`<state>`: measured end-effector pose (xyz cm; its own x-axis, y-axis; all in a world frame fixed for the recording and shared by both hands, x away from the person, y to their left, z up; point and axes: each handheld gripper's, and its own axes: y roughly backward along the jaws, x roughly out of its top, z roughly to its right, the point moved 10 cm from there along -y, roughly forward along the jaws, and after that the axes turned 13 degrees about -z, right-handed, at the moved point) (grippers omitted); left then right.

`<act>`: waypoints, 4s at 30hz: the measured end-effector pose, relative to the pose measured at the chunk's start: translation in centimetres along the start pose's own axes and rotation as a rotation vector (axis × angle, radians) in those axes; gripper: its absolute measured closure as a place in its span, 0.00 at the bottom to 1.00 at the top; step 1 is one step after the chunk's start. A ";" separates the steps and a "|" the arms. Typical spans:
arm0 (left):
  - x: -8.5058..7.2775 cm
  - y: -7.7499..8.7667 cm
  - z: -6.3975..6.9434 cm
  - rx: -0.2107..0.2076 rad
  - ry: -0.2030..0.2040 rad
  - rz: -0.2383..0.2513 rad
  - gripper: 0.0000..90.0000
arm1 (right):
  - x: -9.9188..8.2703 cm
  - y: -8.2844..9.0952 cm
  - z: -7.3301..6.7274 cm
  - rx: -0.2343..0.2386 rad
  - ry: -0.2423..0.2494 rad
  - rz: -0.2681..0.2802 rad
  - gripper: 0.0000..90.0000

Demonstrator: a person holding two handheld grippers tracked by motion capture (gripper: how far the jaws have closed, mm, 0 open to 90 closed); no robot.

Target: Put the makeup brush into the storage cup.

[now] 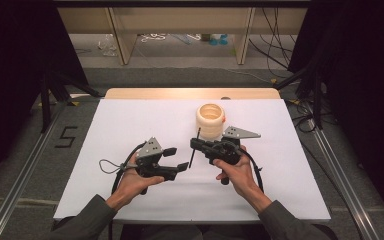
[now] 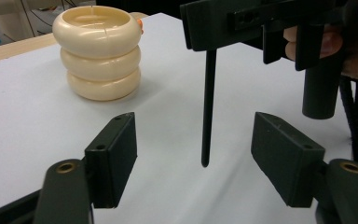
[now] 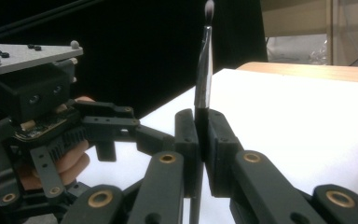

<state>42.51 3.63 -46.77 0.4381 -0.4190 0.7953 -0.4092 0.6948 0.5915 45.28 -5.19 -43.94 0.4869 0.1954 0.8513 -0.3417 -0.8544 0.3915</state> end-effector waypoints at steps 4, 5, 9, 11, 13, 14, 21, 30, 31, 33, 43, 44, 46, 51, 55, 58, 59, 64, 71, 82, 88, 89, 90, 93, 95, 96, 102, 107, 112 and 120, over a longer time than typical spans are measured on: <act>-0.4 0.3 -0.4 0.028 0.007 -0.011 0.30 | 0.1 0.2 0.3 -0.023 0.023 -0.001 0.95; -0.5 0.4 -0.6 0.031 0.000 -0.012 0.30 | 0.1 0.3 0.4 -0.028 0.025 -0.004 0.95; -1.0 0.5 -0.8 0.036 0.024 -0.024 0.28 | 0.2 0.8 0.7 -0.042 0.033 -0.017 0.95; -1.1 0.6 -0.8 0.037 0.031 -0.023 0.28 | 0.4 0.8 1.0 -0.054 0.044 0.001 0.95; -1.3 0.6 -0.9 0.039 0.033 -0.025 0.27 | 0.4 0.9 1.1 -0.055 0.039 -0.001 0.95; -1.3 0.6 -0.9 0.040 0.037 -0.025 0.26 | 0.4 0.9 1.3 -0.065 0.038 -0.004 0.95; -1.7 0.8 -0.8 0.045 0.037 -0.034 0.23 | 0.3 1.3 1.9 -0.084 0.045 -0.027 0.95; -1.9 1.2 -0.9 0.056 0.033 -0.029 0.23 | 0.9 1.9 2.8 -0.110 0.056 -0.016 0.95; -2.0 1.2 -0.9 0.058 0.035 -0.030 0.23 | 0.8 2.0 2.9 -0.116 0.052 -0.028 0.95; -2.0 1.2 -0.8 0.054 0.033 -0.029 0.23 | 0.9 2.2 3.3 -0.129 0.058 -0.034 0.95; -2.1 1.2 -0.9 0.066 0.035 -0.029 0.23 | 1.5 2.7 4.4 -0.148 0.053 -0.025 0.95; -2.1 1.2 -0.9 0.069 0.034 -0.027 0.23 | 1.4 2.8 4.6 -0.159 0.056 -0.037 0.95; -2.1 1.2 -0.9 0.066 0.028 -0.029 0.23 | 1.7 2.8 4.8 -0.158 0.060 -0.029 0.95; -2.0 1.3 -0.9 0.065 0.026 -0.027 0.23 | 2.1 2.9 5.6 -0.190 0.081 -0.031 0.95; -2.0 1.3 -1.0 0.062 0.031 -0.027 0.22 | 2.1 3.0 5.9 -0.186 0.049 -0.041 0.95; -2.0 1.3 -1.0 0.067 0.034 -0.025 0.21 | 2.2 2.9 6.5 -0.192 0.051 -0.027 0.95; -1.9 1.3 -0.9 0.063 0.045 -0.023 0.21 | 2.1 2.9 6.6 -0.195 0.033 -0.041 0.95; -1.9 1.3 -0.9 0.065 0.048 -0.018 0.21 | 2.3 2.8 7.0 -0.195 0.029 -0.029 0.95; -1.8 1.4 -1.0 0.069 0.052 -0.018 0.21 | 2.3 2.9 7.6 -0.206 0.020 -0.032 0.95; -1.8 1.4 -1.1 0.067 0.059 -0.022 0.21 | 4.5 3.4 7.6 -0.234 0.061 -0.024 0.95; -1.8 1.4 -1.1 0.072 0.047 -0.021 0.21 | 5.3 3.2 7.9 -0.236 0.051 -0.025 0.95; -1.8 1.4 -1.2 0.074 0.046 -0.022 0.21 | 5.5 3.2 8.0 -0.240 0.058 -0.022 0.95; -1.8 1.4 -1.2 0.071 0.051 -0.021 0.21 | 5.6 3.3 8.1 -0.243 0.060 -0.024 0.95; -1.8 1.4 -1.2 0.074 0.048 -0.021 0.21 | 5.8 3.3 8.4 -0.251 0.054 -0.030 0.95; -1.8 1.4 -1.3 0.074 0.044 -0.022 0.21 | 5.9 3.3 8.5 -0.247 0.051 -0.028 0.94; -1.8 1.4 -1.3 0.074 0.048 -0.023 0.21 | 6.0 3.2 8.6 -0.250 0.052 -0.026 0.94; -1.8 1.5 -1.3 0.074 0.058 -0.021 0.21 | 6.3 3.4 8.8 -0.257 0.053 -0.037 0.94; -1.8 1.5 -1.4 0.073 0.071 -0.016 0.21 | 6.7 3.5 8.8 -0.251 0.044 -0.037 0.94; -1.7 1.5 -1.3 0.071 0.071 -0.015 0.21 | 7.3 3.6 9.1 -0.262 0.045 -0.034 0.94; -1.7 1.5 -1.4 0.073 0.070 -0.016 0.21 | 8.3 3.9 9.5 -0.271 0.036 -0.034 0.94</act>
<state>42.29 6.25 -47.44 0.4987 -0.3862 0.7760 -0.4578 0.6428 0.6141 55.62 -11.51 -38.69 0.4742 0.2430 0.8462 -0.5306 -0.6881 0.4949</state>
